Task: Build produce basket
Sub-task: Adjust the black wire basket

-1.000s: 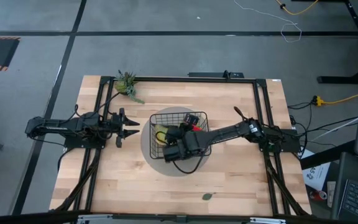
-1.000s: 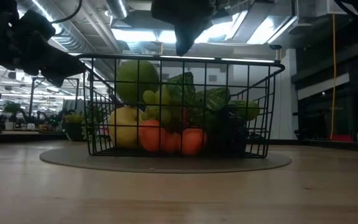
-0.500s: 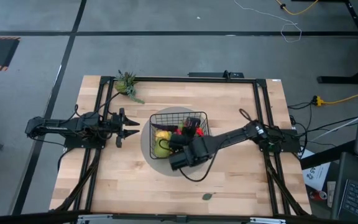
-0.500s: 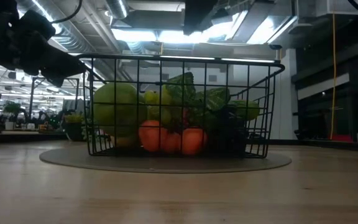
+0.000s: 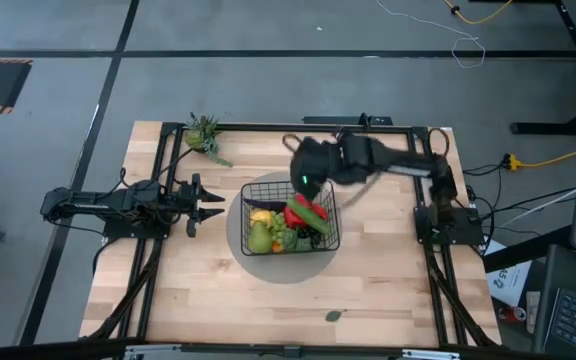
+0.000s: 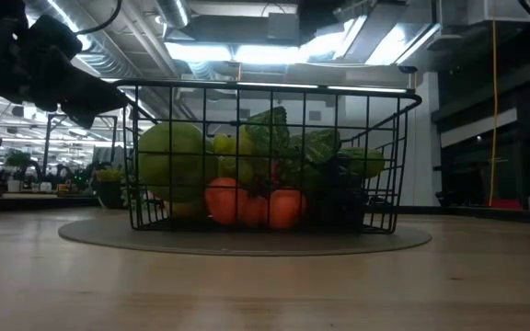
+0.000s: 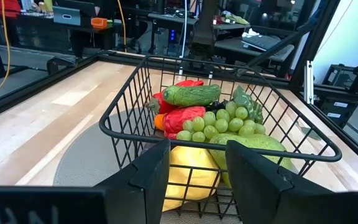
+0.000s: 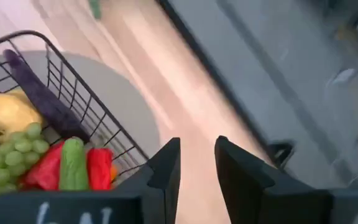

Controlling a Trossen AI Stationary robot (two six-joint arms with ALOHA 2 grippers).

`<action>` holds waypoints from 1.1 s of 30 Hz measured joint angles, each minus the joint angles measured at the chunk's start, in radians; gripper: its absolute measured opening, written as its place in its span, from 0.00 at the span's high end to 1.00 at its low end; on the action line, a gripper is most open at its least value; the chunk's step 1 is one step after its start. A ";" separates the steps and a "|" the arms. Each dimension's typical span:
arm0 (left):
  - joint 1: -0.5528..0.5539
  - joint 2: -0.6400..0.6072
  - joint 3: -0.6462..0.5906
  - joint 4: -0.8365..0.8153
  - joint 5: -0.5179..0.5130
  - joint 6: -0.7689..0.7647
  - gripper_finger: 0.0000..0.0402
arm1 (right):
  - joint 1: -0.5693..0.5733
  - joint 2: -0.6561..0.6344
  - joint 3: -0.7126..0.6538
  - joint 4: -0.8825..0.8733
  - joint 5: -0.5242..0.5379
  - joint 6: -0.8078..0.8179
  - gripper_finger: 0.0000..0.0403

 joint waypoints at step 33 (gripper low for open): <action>0.000 0.000 0.000 0.000 0.000 0.000 0.62 | -0.226 0.009 -0.587 0.272 -0.358 -0.081 0.75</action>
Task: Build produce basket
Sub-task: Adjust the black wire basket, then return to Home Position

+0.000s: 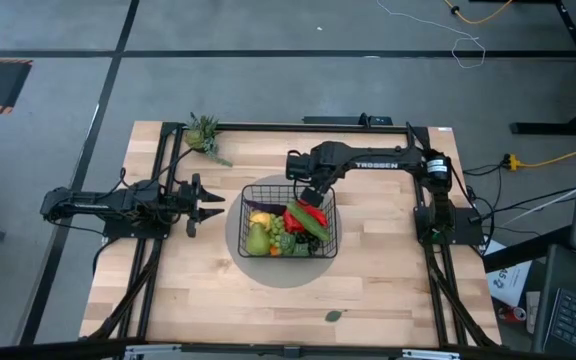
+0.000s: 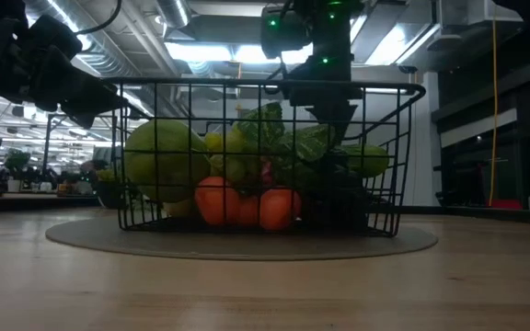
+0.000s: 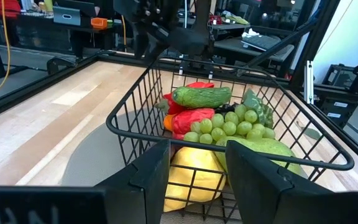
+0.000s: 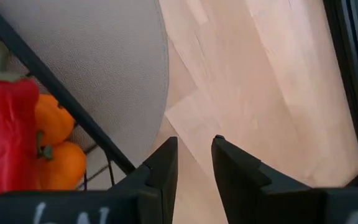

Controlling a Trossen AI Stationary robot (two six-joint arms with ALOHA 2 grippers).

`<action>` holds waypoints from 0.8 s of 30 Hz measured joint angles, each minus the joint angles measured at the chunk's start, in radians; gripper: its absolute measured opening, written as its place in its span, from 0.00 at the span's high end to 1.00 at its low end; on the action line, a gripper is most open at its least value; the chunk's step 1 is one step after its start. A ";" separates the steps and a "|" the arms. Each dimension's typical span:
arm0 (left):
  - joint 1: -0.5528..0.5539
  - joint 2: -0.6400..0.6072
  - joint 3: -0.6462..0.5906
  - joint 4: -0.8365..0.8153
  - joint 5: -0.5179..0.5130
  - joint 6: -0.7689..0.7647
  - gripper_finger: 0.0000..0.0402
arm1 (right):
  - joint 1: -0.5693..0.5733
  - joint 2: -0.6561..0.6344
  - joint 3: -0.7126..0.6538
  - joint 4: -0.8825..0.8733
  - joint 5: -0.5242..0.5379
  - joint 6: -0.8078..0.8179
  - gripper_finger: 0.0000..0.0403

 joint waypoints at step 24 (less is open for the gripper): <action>0.000 0.000 0.000 -0.001 0.000 0.000 0.62 | 0.045 -0.176 0.151 -0.270 -0.071 0.059 0.75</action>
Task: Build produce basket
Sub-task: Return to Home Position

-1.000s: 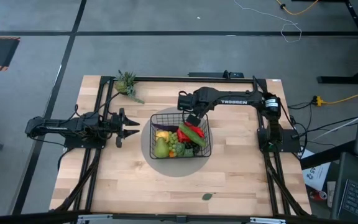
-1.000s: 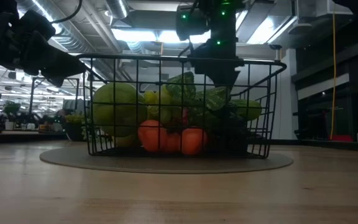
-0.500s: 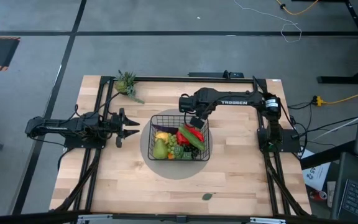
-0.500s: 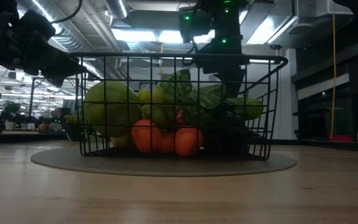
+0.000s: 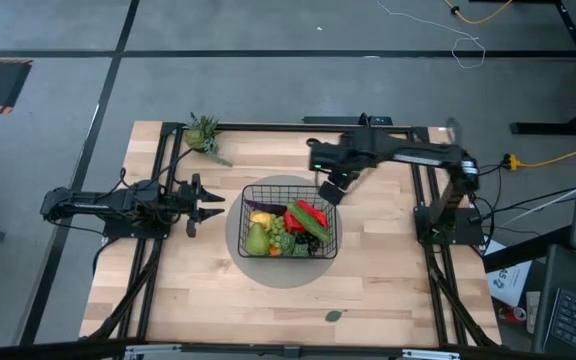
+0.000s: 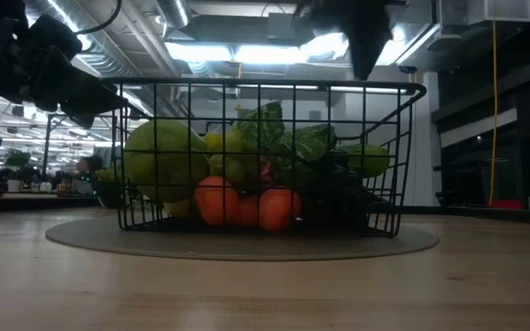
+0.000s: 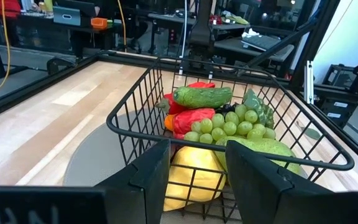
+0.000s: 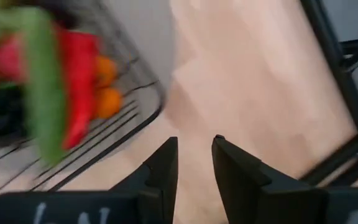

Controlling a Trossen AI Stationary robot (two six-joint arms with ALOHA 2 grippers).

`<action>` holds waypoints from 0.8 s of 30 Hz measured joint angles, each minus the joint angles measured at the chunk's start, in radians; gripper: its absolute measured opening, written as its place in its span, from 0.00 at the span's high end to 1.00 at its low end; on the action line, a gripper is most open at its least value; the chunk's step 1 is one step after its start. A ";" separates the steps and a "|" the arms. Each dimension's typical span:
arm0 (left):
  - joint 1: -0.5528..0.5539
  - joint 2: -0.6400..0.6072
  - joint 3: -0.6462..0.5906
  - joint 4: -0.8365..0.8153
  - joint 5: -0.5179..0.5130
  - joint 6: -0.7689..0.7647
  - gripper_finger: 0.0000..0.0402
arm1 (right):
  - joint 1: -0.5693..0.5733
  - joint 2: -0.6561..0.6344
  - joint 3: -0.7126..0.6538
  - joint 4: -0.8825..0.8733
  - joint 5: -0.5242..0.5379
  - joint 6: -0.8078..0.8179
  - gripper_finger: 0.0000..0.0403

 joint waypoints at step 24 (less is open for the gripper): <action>0.000 0.000 0.000 0.001 0.000 0.000 0.62 | 0.602 -0.369 -0.002 -0.001 0.279 0.073 0.75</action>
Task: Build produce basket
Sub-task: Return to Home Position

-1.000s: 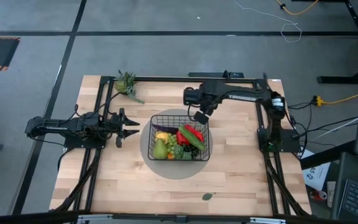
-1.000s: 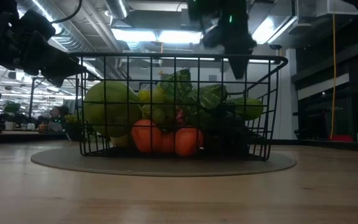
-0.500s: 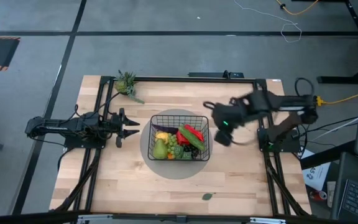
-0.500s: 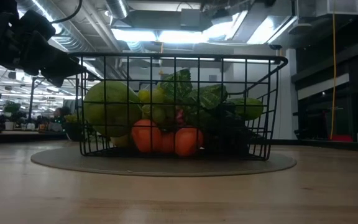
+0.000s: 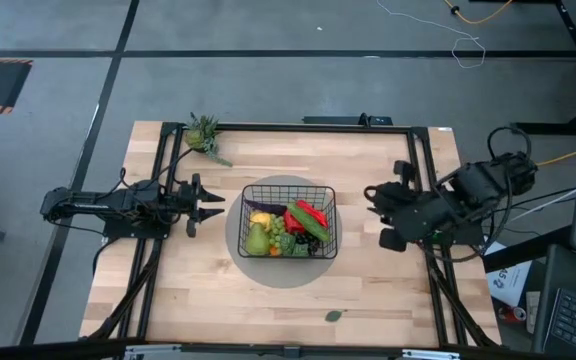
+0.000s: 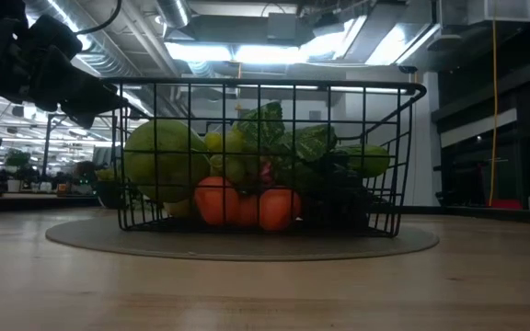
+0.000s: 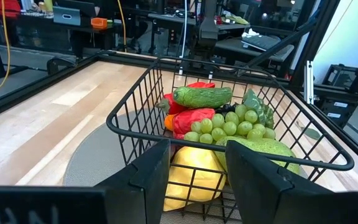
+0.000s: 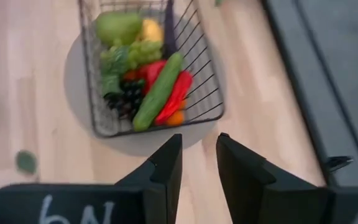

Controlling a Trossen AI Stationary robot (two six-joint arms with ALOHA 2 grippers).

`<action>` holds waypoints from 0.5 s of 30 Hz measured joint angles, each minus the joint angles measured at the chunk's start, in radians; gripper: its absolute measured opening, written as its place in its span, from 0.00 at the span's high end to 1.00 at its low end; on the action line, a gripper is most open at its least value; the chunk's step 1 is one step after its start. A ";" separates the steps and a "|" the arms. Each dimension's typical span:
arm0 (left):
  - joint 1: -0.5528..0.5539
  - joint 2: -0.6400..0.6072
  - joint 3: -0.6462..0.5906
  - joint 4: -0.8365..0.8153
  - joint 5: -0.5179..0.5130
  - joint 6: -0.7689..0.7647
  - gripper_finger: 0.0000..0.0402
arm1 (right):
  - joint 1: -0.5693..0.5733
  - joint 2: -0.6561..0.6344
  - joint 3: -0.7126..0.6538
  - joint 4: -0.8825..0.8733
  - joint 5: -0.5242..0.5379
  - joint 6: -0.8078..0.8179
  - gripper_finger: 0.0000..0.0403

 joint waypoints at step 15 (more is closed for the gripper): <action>0.000 0.000 0.000 0.000 0.000 0.000 0.62 | -0.016 -0.050 -0.014 0.004 0.135 -0.244 0.75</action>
